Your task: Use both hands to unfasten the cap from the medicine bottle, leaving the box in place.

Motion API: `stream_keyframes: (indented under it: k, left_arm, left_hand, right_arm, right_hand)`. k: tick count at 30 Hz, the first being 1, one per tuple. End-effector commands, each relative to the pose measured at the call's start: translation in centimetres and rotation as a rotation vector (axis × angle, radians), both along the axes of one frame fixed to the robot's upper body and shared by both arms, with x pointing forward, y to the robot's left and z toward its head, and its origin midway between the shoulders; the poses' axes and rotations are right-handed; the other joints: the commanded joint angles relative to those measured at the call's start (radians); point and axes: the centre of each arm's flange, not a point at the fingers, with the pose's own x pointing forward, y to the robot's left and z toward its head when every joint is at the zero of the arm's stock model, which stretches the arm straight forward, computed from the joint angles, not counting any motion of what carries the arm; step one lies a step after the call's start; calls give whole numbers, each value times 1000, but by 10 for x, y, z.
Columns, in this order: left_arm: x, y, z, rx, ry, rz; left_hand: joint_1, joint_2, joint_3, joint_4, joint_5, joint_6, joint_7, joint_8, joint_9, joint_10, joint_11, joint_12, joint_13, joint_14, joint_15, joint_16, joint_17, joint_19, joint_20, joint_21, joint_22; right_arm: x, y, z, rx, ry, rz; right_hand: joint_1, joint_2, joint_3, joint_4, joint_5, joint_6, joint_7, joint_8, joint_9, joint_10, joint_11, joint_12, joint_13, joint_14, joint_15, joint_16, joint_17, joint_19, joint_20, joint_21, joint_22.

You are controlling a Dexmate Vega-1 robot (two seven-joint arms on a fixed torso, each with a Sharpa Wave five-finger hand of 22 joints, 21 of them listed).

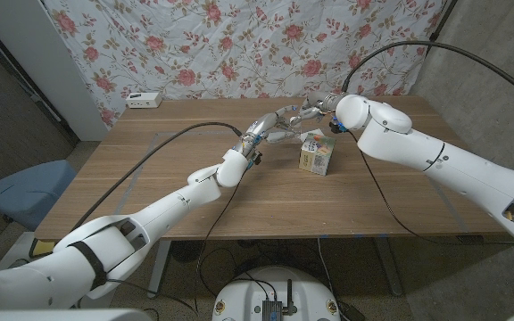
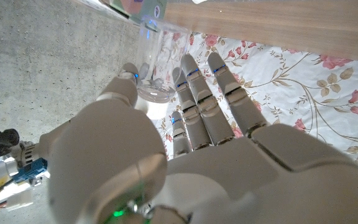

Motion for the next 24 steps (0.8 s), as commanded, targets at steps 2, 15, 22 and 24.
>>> stream_keyframes:
  k: [2,15,22,24]
  left_arm:
    - [2,-1,1,2,2,-3]
    - [3,-1,0,0,6,-1]
    - [4,-1,0,-1,9,0]
    - [4,-1,0,-2,9,0]
  left_hand:
    - [-2,7,9,0,7,4,-3,4,3,65,-59,5,1,1,-46,1,1,-3,-2,0,3]
    - [-6,7,10,1,7,4,-2,3,3,62,-59,3,1,1,-45,1,1,-3,-2,-1,3]
    - [-6,6,11,1,7,6,-3,4,3,65,-59,5,1,2,-45,1,1,-1,-3,0,3]
    - [-6,6,11,1,7,6,-3,4,3,66,-59,5,1,2,-45,2,1,-1,-2,0,3]
  right_arm:
    - [1,2,0,-6,-21,-7]
    - [1,3,-3,-3,-56,2]
    - [1,2,-3,4,-67,3]
    - [1,2,-3,4,-68,3]
  right_hand:
    - [24,1,6,-16,9,18,-6,19,8,12,-2,3,4,17,-9,9,4,7,-5,3,3]
    - [36,6,17,-18,8,82,-27,66,25,49,-22,9,2,45,-41,18,9,37,-30,10,3]
    - [41,9,21,-18,8,97,-32,77,29,57,-25,9,2,48,-47,19,10,43,-35,11,3]
    - [41,10,22,-18,8,100,-32,80,30,59,-25,10,1,52,-49,21,10,46,-36,11,3]
